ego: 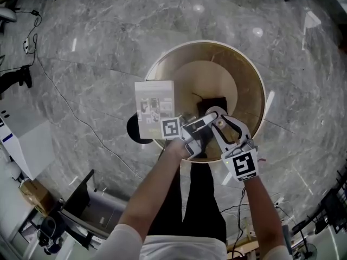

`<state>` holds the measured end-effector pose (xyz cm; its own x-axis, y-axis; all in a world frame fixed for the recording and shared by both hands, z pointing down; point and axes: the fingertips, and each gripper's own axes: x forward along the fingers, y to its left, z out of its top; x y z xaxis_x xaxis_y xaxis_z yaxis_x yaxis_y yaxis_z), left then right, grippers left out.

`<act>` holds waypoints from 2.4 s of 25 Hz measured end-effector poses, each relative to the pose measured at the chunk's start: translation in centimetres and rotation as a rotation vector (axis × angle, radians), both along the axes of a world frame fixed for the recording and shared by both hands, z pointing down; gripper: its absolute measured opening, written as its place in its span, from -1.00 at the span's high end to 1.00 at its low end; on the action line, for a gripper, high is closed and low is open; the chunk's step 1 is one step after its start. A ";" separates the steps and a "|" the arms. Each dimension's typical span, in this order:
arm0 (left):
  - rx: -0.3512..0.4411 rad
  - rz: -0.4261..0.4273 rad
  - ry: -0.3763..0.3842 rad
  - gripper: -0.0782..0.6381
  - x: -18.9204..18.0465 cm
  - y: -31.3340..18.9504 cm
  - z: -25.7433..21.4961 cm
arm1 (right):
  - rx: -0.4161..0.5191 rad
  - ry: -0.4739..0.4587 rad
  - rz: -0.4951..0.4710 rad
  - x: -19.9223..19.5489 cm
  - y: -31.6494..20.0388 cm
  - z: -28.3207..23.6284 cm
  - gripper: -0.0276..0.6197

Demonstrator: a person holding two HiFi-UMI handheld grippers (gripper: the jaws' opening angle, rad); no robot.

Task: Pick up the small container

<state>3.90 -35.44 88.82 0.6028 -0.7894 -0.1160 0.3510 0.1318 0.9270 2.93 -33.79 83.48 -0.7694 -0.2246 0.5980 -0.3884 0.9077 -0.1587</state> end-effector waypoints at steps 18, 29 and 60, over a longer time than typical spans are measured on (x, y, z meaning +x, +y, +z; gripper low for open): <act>0.069 0.000 -0.004 -0.13 2.7 0.2 -17.1 | 0.058 -0.080 -0.030 2.7 0.4 -16.9 0.45; 0.111 -0.050 0.005 -0.12 5.0 1.7 -27.9 | 0.088 -0.140 -0.029 5.2 2.1 -27.3 0.45; 0.201 0.096 0.021 -0.11 3.0 19.6 -43.5 | 0.190 -0.183 0.077 3.0 19.9 -43.4 0.45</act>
<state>6.86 -15.85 45.37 0.6699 -0.6883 -0.2783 0.3650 -0.0211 0.9308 5.94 -13.89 40.07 -0.8370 -0.3818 0.3920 -0.4380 0.8968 -0.0618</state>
